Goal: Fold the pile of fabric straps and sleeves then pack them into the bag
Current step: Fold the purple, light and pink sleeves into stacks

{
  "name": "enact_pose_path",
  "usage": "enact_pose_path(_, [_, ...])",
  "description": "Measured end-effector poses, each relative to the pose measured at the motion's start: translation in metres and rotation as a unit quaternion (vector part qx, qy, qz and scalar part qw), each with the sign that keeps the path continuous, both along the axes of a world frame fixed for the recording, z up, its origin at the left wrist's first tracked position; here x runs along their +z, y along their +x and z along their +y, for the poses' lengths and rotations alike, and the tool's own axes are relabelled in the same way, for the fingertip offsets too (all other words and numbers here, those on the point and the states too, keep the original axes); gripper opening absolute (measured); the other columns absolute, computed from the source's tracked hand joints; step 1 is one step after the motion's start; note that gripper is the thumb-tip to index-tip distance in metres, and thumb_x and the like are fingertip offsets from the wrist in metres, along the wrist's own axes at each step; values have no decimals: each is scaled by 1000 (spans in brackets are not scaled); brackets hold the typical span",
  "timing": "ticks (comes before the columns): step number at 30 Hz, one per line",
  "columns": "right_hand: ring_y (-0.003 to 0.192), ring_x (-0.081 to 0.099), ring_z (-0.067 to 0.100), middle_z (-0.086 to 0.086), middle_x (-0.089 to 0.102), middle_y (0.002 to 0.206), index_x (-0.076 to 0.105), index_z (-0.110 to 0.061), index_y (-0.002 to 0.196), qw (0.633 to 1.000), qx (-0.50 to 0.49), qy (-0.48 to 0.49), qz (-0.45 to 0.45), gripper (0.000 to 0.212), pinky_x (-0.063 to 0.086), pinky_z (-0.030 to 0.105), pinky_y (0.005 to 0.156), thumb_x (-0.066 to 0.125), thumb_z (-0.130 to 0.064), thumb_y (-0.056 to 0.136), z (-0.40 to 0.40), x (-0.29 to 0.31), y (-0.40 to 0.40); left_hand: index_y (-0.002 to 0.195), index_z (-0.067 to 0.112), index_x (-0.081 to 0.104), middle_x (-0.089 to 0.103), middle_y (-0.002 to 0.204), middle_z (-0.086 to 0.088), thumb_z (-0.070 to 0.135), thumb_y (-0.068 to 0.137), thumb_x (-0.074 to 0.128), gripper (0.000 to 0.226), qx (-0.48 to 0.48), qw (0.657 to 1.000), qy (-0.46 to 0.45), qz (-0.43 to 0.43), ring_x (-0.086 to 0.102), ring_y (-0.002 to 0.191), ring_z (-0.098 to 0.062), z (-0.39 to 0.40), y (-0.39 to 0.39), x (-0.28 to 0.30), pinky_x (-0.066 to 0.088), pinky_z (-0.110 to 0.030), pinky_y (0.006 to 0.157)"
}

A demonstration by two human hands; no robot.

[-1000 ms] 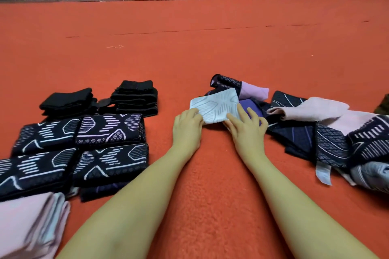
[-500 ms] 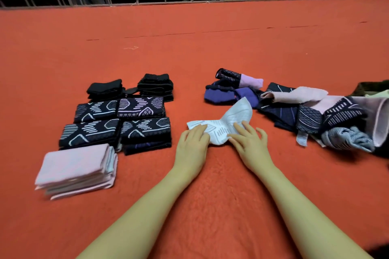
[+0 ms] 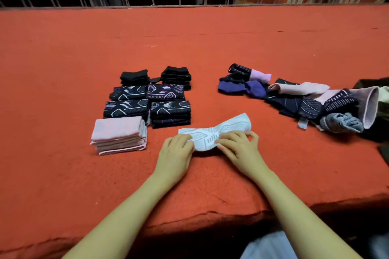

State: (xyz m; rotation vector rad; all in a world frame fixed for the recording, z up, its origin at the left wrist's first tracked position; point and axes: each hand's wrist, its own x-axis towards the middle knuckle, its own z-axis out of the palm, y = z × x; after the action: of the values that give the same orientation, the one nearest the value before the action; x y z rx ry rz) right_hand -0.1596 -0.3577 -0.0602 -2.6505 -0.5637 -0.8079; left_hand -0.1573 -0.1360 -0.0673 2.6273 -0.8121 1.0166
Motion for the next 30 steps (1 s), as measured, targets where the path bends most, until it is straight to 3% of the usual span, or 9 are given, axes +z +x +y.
enact_pose_path(3, [105,49,15,-6,66,116,72,-29,103,999,-34,-18,-18,37,20,32,83,45,-49,86,2,3,-2,69,17,55,60,73,1,31,83,43,23,27,997,39,60,59,65,-23,-1,-10,3,40,-32,61])
enact_pose_path(7, [117,45,24,2,57,132,61,-19,124,989,-130,61,22,55,19,35,91,40,-52,85,-7,3,-4,69,17,63,60,64,0,40,81,38,37,103,982,44,154,60,60,-25,-24,-11,17,45,-31,55])
enact_pose_path(10, [134,32,28,7,36,150,40,-10,142,961,-218,137,103,55,15,40,105,45,-41,97,-14,0,0,105,9,66,65,106,-13,47,85,22,61,130,960,56,242,61,98,-32,-47,-5,29,45,-39,80])
enact_pose_path(13, [142,18,28,12,20,157,29,-5,147,940,-262,147,165,61,10,43,111,43,-39,99,-15,2,8,149,18,25,15,159,-8,49,99,25,59,101,935,59,336,14,144,-28,-64,3,24,14,-43,113])
enact_pose_path(16, [145,9,24,10,13,159,31,-11,147,936,-254,144,198,60,4,42,112,40,-45,98,-20,5,17,153,31,8,-2,161,-1,53,99,23,60,107,916,74,380,-6,147,-26,-68,6,12,-4,-46,117])
enact_pose_path(21, [145,6,17,0,13,159,41,-28,141,960,-176,131,174,49,-2,29,108,41,-48,97,-24,2,25,152,36,6,-2,161,1,57,98,20,60,129,920,71,364,-8,147,-25,-69,7,7,-7,-46,116])
enact_pose_path(24, [141,16,9,-10,29,151,50,-27,126,968,-102,179,143,42,1,17,99,45,-50,91,-25,0,28,151,41,3,-2,161,1,58,97,20,59,130,922,66,360,-8,147,-26,-70,7,5,-6,-46,116])
enact_pose_path(27, [107,34,-18,-8,59,116,55,-18,109,966,-65,240,64,44,15,24,91,39,-48,82,-20,4,21,150,43,5,-3,161,2,60,97,22,59,136,920,66,361,-9,147,-26,-70,8,5,-7,-46,116])
enact_pose_path(30, [83,46,-4,-4,59,82,57,-14,86,974,-149,155,-74,22,19,31,77,47,-34,82,-16,2,11,150,44,7,-4,161,0,62,95,20,59,140,921,68,356,-8,147,-26,-71,7,4,-6,-47,116])
